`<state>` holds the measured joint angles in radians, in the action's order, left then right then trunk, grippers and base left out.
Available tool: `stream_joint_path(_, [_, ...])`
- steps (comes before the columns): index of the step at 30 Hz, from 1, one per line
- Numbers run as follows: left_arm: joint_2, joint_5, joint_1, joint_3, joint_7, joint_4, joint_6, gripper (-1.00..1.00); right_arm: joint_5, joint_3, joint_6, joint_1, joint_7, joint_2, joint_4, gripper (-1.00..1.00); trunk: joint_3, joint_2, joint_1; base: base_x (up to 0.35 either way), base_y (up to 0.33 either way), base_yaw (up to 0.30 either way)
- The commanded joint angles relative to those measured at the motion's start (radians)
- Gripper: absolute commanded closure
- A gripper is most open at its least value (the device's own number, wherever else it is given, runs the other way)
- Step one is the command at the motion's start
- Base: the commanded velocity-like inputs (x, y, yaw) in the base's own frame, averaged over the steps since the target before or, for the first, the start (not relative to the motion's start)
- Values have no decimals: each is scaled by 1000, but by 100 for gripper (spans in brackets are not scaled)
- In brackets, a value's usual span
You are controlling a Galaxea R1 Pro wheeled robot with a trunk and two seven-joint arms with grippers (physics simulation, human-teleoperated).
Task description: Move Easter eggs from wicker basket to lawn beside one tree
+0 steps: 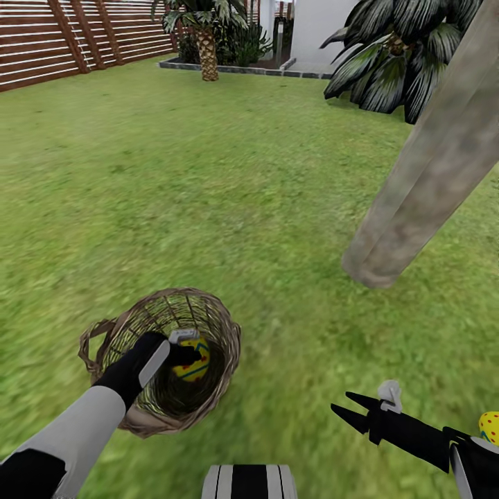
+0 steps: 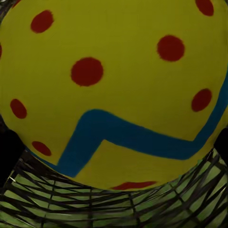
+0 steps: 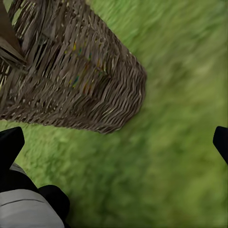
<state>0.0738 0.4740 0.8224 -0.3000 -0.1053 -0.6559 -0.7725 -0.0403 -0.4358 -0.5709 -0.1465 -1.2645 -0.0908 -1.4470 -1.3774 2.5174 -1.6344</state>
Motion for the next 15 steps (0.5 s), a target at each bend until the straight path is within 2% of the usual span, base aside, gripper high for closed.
stream_joint_path(1, [1,11,2,-6,-10,-1,-20,100,-4,-2,-8,-1,-6,0,-1,-100,-1,0,0,0,0,0])
stream_joint_path(4, [1,11,11,-5,-10,-1,-93,100,-4,-3,-8,-1,-6,0,0,-100,11,0,2,0,0,0])
stream_joint_path(15, [1,11,22,-5,-10,-1,-173,100,2,-9,-8,-1,-7,-1,-1,-100,53,-3,6,0,0,0])
